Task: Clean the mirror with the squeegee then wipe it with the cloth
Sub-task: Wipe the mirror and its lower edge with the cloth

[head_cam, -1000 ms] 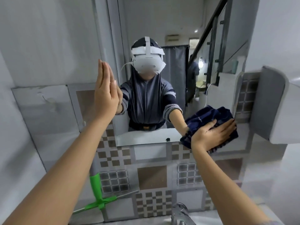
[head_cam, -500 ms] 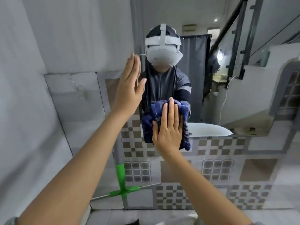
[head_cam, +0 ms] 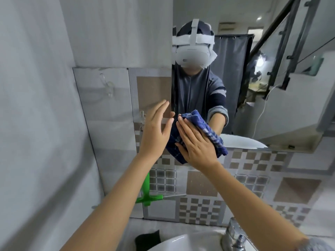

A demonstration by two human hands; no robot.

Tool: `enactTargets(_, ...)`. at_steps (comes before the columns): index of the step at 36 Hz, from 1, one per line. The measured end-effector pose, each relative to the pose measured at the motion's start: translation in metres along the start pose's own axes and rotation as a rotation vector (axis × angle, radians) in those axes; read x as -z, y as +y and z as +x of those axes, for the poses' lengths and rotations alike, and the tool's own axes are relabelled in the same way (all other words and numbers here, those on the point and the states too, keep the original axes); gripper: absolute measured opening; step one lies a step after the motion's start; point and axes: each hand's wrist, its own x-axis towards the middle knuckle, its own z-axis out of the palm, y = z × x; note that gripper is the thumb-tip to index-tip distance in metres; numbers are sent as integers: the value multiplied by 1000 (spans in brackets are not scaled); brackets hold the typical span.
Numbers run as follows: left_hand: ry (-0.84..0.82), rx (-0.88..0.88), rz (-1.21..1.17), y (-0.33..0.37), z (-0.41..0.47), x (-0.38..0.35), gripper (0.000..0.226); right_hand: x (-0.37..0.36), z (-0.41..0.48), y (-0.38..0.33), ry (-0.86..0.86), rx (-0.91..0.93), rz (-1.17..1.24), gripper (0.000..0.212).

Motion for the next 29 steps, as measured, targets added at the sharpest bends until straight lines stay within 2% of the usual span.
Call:
enactTargets(4,-15,93,-28,-5,-25,2,29,2,1,0,10,-10,22,54)
enactTargets(9,-128,155,-82,-6,-39,-2,27,1,1,-1,12,-32,79,54)
enactTargets(14,-129,210,-96,-3,-37,-6,25,2,2,-1,0,-51,123,53)
enactTargets(23,-177,250,-78,-4,-26,-5,15,12,3,2,-31,-54,169,54)
enactTargets(29,-184,196,-13,2,-23,0,10,18,1,2,-77,-62,169,53)
